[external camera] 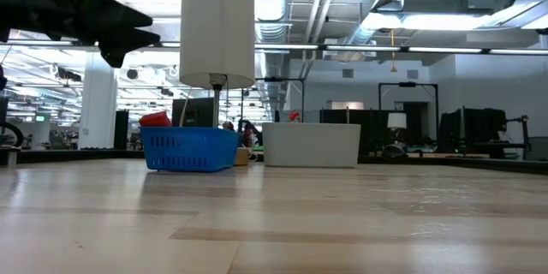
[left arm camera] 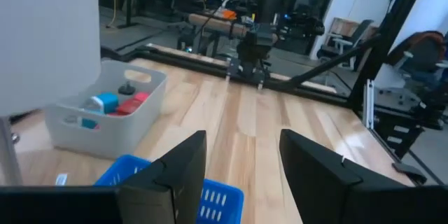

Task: Pick & Place Office items
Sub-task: Return to Home Position

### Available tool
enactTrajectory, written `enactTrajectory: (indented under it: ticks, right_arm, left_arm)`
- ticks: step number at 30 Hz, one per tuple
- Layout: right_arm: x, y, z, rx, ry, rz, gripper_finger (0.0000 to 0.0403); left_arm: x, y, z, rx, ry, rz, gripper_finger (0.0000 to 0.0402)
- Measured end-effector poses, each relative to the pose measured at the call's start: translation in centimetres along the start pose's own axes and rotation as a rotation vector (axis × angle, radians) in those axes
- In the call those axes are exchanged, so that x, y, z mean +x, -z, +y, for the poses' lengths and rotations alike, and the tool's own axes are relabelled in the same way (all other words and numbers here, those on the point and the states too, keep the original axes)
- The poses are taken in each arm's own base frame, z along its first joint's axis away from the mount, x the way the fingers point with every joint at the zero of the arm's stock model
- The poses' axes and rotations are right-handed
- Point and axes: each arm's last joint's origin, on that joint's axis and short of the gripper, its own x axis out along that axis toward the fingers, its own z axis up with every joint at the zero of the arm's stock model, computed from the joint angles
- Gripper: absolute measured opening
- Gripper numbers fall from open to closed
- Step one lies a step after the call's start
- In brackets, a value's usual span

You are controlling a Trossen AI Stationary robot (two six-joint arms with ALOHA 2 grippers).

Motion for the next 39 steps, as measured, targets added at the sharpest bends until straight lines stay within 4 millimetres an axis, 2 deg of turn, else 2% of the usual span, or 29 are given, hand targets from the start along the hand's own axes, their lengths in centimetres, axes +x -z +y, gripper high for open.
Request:
enactTrajectory:
  ticks: [6, 11, 14, 18, 23, 30, 35, 39]
  right_arm:
    - [-0.7, -0.5, -1.2, 0.044, 0.017, 0.014, 0.0221]
    - [-0.8, -0.6, -1.7, 0.044, 0.032, 0.02, 0.0221]
    - [-0.7, -0.6, -2.0, 0.043, 0.053, 0.043, 0.0221]
    - [-0.9, -0.4, -2.2, 0.08, 0.064, 0.055, 0.0221]
    - [-1.7, -0.3, -3.0, 0.128, 0.072, 0.097, 0.0221]
    - [-2.8, -0.8, -4.4, 0.132, 0.082, 0.099, 0.0221]
    - [-3.2, -0.5, -5.1, 0.037, 0.13, 0.108, 0.0221]
    - [-3.8, -0.2, -5.6, -0.035, 0.098, 0.113, 0.0221]
  left_arm:
    - [-1.3, 0.1, 0.2, 0.008, 0.001, 0.004, 0.0179]
    - [-2.3, 0.5, 0.4, -0.009, 0.012, -0.058, 0.0179]
    - [-2.4, 1.7, 0.7, -0.052, 0.015, -0.069, 0.0178]
    - [-2.1, 2.4, 0.7, -0.076, 0.046, -0.076, 0.0166]
    - [-1.9, 2.6, 0.7, 0.02, 0.041, -0.071, 0.0143]
    - [-0.8, 4.1, 0.9, 0.088, -0.003, 0.116, 0.0119]
    - [0.2, 6.1, 1.2, 0.034, -0.048, 0.319, 0.0115]
    - [0.6, 7.5, 1.5, 0.022, -0.085, 0.447, 0.0115]
